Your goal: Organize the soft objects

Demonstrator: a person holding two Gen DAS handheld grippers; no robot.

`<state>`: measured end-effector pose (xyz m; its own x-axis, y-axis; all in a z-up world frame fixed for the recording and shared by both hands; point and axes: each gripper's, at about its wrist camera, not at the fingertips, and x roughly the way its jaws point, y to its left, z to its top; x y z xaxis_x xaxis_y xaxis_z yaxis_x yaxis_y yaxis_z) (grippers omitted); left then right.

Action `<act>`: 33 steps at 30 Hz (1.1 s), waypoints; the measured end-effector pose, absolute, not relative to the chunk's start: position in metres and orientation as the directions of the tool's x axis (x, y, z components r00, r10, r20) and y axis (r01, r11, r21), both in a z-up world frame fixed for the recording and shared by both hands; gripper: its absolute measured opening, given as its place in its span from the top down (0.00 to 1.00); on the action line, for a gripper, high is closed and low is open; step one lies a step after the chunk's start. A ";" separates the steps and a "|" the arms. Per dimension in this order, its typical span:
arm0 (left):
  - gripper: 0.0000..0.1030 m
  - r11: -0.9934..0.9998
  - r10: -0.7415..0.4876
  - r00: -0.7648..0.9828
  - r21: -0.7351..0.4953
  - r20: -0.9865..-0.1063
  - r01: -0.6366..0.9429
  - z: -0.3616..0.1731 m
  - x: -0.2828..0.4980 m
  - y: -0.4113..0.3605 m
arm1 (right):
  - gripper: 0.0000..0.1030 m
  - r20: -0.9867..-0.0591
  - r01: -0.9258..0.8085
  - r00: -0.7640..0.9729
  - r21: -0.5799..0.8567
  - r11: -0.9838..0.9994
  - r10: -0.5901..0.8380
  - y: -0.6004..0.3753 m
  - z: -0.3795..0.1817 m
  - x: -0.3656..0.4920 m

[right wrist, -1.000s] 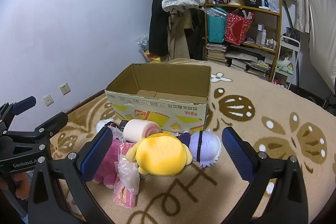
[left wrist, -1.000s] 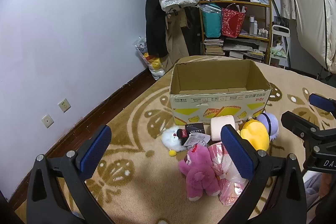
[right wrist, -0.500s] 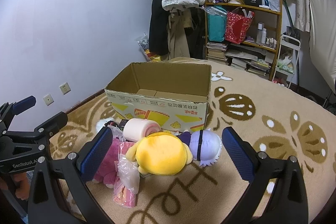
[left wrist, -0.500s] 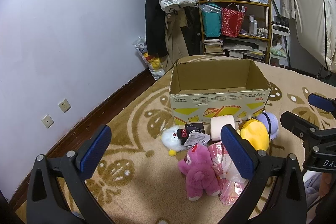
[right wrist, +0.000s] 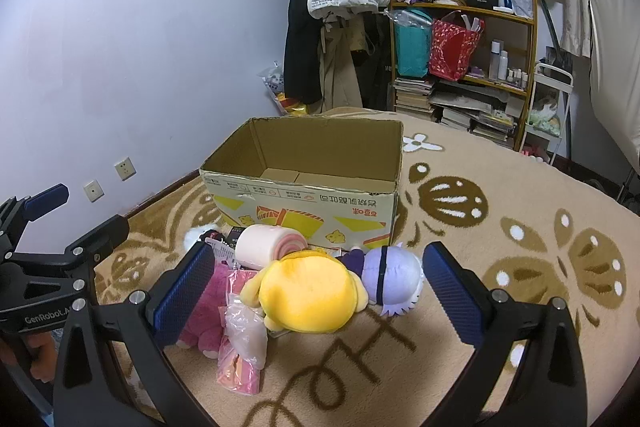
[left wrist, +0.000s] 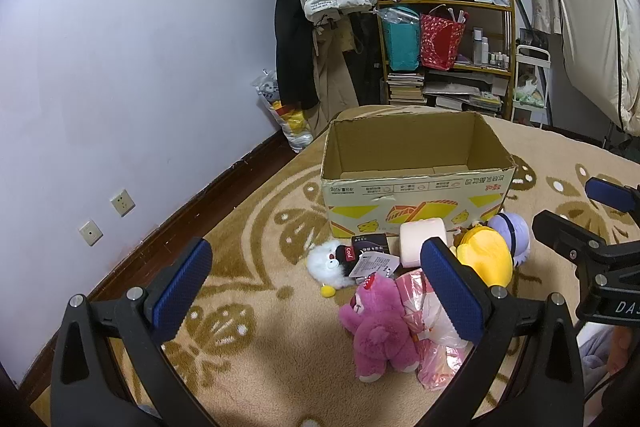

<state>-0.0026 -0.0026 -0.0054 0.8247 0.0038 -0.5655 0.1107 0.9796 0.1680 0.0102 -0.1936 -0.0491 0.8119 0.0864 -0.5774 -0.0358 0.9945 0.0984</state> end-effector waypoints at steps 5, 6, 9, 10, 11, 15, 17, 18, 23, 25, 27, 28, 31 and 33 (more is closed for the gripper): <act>0.00 0.979 0.005 0.823 0.169 -0.568 0.111 -0.007 -0.003 -0.003 | 0.00 -0.578 -0.037 0.811 0.100 0.994 0.088 -0.194 -0.047 0.010; 0.00 0.979 0.005 0.823 0.169 -0.569 0.111 -0.008 -0.003 -0.003 | 0.00 -0.579 -0.036 0.811 0.100 0.994 0.088 -0.195 -0.046 0.010; 0.00 0.979 0.006 0.822 0.171 -0.569 0.112 -0.008 -0.003 -0.003 | 0.00 -0.579 -0.037 0.811 0.101 0.994 0.089 -0.195 -0.046 0.010; 0.00 0.979 0.005 0.822 0.171 -0.570 0.112 -0.008 -0.003 -0.003 | 0.00 -0.578 -0.036 0.811 0.101 0.994 0.088 -0.195 -0.046 0.010; 0.00 0.979 0.006 0.822 0.171 -0.570 0.112 -0.008 -0.003 -0.003 | 0.00 -0.579 -0.036 0.811 0.101 0.994 0.088 -0.195 -0.046 0.010; 0.00 0.979 0.005 0.821 0.171 -0.571 0.113 -0.008 -0.003 -0.003 | 0.00 -0.580 -0.036 0.810 0.102 0.994 0.089 -0.195 -0.046 0.010; 0.00 0.979 0.005 0.821 0.172 -0.571 0.113 -0.008 -0.003 -0.004 | 0.00 -0.580 -0.036 0.809 0.102 0.994 0.089 -0.192 -0.049 0.012; 0.00 0.979 0.005 0.821 0.172 -0.570 0.113 -0.008 -0.003 -0.003 | 0.00 -0.580 -0.037 0.809 0.103 0.994 0.090 -0.192 -0.048 0.012; 0.00 0.979 0.006 0.821 0.171 -0.571 0.112 -0.008 -0.003 -0.004 | 0.00 -0.582 -0.035 0.808 0.105 0.994 0.090 -0.195 -0.048 0.012; 0.00 0.979 0.006 0.821 0.172 -0.571 0.112 -0.008 -0.003 -0.004 | 0.00 -0.583 -0.033 0.808 0.108 0.994 0.090 -0.195 -0.048 0.012; 0.00 0.979 0.006 0.821 0.172 -0.572 0.113 -0.008 -0.003 -0.004 | 0.00 -0.583 -0.031 0.808 0.111 0.993 0.090 -0.197 -0.047 0.011; 0.00 0.979 0.006 0.821 0.172 -0.572 0.112 -0.008 -0.003 -0.004 | 0.00 -0.583 -0.030 0.807 0.112 0.993 0.090 -0.197 -0.047 0.011; 0.00 0.979 0.006 0.821 0.172 -0.571 0.112 -0.008 -0.003 -0.004 | 0.00 -0.583 -0.031 0.807 0.112 0.993 0.091 -0.197 -0.047 0.011; 0.00 0.979 0.007 0.820 0.172 -0.572 0.112 -0.007 -0.002 -0.004 | 0.00 -0.583 -0.031 0.807 0.111 0.993 0.090 -0.197 -0.047 0.011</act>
<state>-0.0025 -0.0038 -0.0074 0.8204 0.0066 -0.5717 0.1122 0.9786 0.1723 0.0113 -0.1966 -0.0473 0.8072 0.0904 -0.5833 -0.0309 0.9933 0.1112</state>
